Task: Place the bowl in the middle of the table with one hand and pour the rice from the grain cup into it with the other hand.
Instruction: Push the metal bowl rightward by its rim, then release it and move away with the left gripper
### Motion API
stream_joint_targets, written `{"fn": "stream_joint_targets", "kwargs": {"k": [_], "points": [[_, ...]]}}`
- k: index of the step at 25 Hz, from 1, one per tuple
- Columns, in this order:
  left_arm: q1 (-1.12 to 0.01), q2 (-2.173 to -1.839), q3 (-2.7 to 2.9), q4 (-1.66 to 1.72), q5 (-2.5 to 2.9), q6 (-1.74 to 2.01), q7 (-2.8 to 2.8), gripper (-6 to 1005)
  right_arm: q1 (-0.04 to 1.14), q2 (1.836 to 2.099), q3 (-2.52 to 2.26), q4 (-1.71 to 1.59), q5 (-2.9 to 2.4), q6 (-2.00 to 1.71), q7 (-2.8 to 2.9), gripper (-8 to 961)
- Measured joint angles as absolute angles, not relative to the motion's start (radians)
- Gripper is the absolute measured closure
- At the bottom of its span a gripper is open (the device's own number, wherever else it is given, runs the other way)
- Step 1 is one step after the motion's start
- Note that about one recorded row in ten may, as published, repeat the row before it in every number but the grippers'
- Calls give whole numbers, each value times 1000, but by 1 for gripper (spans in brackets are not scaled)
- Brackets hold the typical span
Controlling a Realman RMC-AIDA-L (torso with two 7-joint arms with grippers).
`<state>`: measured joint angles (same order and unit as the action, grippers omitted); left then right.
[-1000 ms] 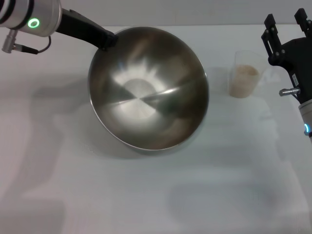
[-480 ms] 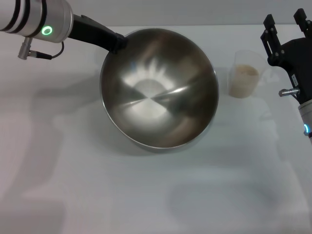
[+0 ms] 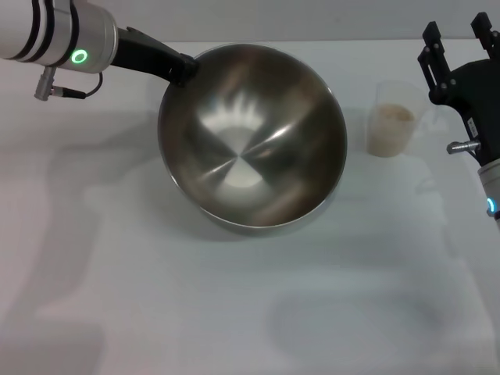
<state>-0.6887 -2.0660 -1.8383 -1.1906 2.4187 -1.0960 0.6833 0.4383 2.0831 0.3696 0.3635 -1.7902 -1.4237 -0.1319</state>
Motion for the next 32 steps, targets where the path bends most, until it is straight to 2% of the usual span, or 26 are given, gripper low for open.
{"fn": "stream_joint_targets", "kwargs": {"k": [18, 25, 26, 32], "points": [[-674, -2067, -1788, -1079, 2419, -945, 732, 951, 445, 2083, 370, 367, -1790, -1422, -132, 357], [-659, -2068, -1770, -1084, 2420, -910, 731, 891, 445, 2083, 370, 367, -1790, -1424, -132, 360], [-642, -2068, -1758, -1100, 2419, -871, 731, 780, 444, 2084, 370, 368, -1790, -1425, -132, 360], [-581, -2070, -1707, -1154, 2419, -719, 728, 574, 441, 2084, 370, 379, -1790, -1425, -132, 363]]}}
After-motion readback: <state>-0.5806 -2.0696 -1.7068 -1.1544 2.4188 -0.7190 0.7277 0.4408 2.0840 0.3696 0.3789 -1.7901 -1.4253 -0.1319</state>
